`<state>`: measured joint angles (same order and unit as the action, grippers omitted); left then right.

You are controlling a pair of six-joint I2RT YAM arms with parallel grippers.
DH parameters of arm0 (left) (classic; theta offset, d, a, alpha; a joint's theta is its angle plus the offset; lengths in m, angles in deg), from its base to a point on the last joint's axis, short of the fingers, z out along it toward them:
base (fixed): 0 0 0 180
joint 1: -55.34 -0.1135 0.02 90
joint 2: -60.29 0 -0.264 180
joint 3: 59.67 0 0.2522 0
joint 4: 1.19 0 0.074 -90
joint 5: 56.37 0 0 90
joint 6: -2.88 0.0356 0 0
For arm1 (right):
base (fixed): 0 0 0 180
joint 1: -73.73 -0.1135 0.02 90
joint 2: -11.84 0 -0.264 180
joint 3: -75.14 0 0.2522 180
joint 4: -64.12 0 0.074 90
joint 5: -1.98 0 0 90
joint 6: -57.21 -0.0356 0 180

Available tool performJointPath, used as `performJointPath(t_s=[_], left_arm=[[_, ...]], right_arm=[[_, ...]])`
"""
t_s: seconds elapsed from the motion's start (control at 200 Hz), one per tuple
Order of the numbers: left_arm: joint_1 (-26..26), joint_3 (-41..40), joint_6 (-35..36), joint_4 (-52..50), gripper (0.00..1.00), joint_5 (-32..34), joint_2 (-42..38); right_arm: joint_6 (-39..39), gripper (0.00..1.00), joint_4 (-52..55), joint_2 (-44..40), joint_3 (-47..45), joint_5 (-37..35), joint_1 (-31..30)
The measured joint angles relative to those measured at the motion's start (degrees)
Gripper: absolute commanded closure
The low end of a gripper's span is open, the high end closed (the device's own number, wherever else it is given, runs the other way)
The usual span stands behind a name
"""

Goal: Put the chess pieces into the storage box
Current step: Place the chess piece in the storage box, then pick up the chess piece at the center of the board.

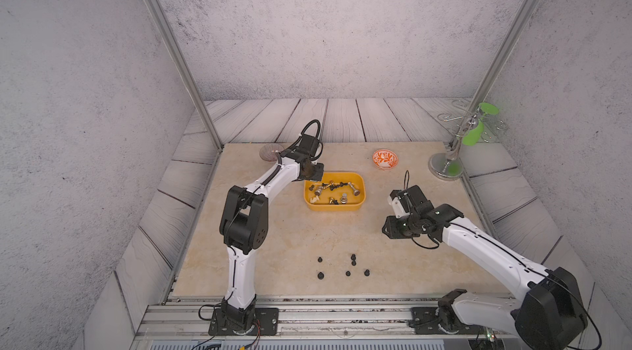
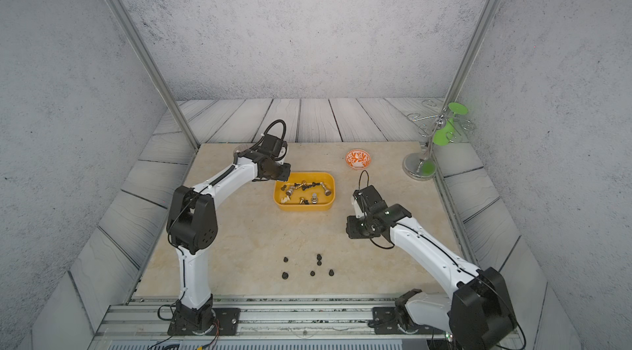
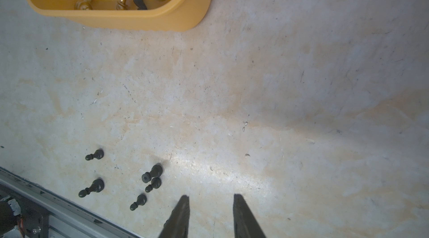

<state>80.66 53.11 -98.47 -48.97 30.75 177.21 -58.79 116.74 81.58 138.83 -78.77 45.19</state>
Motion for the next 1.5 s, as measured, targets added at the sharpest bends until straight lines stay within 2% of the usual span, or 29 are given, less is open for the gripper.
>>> performJointPath(t_s=[0.21, 0.43, 0.876, 1.141, 1.501], left_arm=[[0.00, -1.68, -0.04, 0.00, 0.76, -0.39, -2.32], [0.00, -5.88, -0.57, 0.94, 0.76, -1.27, -8.17], [-0.09, -18.67, -3.02, 3.48, 0.76, -4.90, -19.23], [-0.02, -27.28, -5.70, 4.31, 0.76, -8.46, -25.51], [0.20, -39.85, -8.07, 4.55, 0.76, -12.00, -32.41]], right_arm=[[0.04, 0.66, 0.35, 0.00, 0.00, -0.22, 0.00], [0.07, 0.66, 0.39, 0.02, 0.00, -0.42, 0.00], [0.72, 0.66, 1.62, 0.02, 0.02, -0.28, 0.00], [0.72, 0.67, 0.98, 0.02, -0.13, 2.47, -0.42], [0.52, 0.67, -2.51, 0.39, -0.96, 6.25, -4.83]])
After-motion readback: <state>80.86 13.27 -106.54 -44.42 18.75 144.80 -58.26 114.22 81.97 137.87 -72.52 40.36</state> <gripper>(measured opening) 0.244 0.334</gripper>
